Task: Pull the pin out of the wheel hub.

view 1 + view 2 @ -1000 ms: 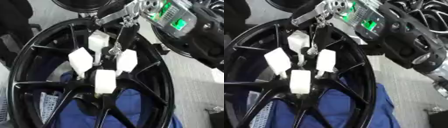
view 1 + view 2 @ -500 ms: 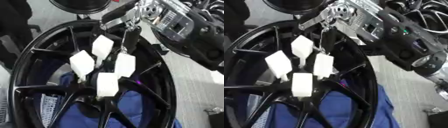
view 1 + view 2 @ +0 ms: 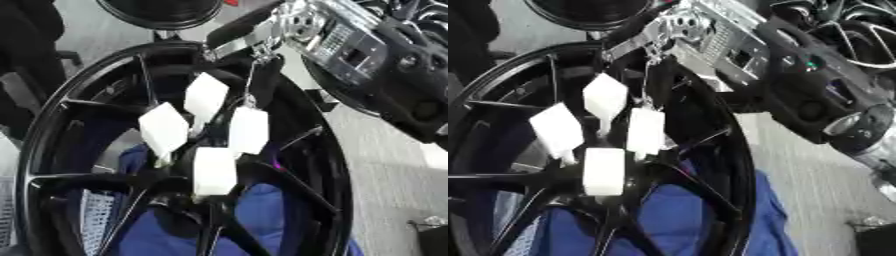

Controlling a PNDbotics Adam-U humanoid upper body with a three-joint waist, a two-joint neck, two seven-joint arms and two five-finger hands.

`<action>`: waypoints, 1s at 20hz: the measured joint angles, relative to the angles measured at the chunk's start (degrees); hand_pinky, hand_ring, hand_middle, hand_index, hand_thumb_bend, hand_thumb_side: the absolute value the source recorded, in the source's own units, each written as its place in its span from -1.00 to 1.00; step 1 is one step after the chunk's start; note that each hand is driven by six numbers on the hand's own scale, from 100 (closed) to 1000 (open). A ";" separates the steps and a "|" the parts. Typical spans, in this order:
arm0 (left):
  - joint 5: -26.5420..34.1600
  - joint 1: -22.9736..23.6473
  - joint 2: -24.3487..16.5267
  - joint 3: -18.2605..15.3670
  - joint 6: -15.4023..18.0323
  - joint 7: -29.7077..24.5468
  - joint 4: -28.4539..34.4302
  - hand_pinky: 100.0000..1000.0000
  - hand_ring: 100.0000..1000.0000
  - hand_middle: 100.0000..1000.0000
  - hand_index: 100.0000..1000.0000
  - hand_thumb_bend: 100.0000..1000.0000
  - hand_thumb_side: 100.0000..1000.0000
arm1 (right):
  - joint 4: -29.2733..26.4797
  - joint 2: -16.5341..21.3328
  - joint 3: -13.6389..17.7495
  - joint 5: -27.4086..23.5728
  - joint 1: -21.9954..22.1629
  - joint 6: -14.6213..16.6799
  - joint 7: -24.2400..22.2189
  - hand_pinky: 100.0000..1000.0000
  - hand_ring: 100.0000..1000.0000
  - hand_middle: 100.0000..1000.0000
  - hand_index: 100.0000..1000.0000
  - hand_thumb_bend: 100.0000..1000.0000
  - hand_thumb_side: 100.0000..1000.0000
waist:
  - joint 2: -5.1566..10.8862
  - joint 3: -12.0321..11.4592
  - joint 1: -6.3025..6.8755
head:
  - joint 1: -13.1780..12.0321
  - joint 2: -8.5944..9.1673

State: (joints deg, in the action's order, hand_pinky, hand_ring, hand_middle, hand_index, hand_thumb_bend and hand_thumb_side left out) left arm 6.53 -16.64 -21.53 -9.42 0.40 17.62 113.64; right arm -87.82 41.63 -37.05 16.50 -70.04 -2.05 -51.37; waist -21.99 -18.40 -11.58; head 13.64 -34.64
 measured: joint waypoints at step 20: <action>-0.07 0.50 0.43 -0.39 -0.19 -0.18 0.00 0.52 0.14 0.14 0.58 -0.94 -0.17 | -0.65 -0.14 -0.81 -1.75 -0.86 -1.37 -0.66 0.82 0.69 0.51 0.71 -0.17 -1.00 | 1.13 0.69 -0.03 | -0.09 -0.34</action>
State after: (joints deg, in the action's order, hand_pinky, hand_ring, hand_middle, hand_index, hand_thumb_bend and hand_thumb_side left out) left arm 6.45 -16.14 -21.10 -9.81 0.21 17.43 113.64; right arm -88.47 41.49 -37.87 14.75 -70.91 -3.42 -52.03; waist -20.85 -17.71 -11.61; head 13.55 -34.98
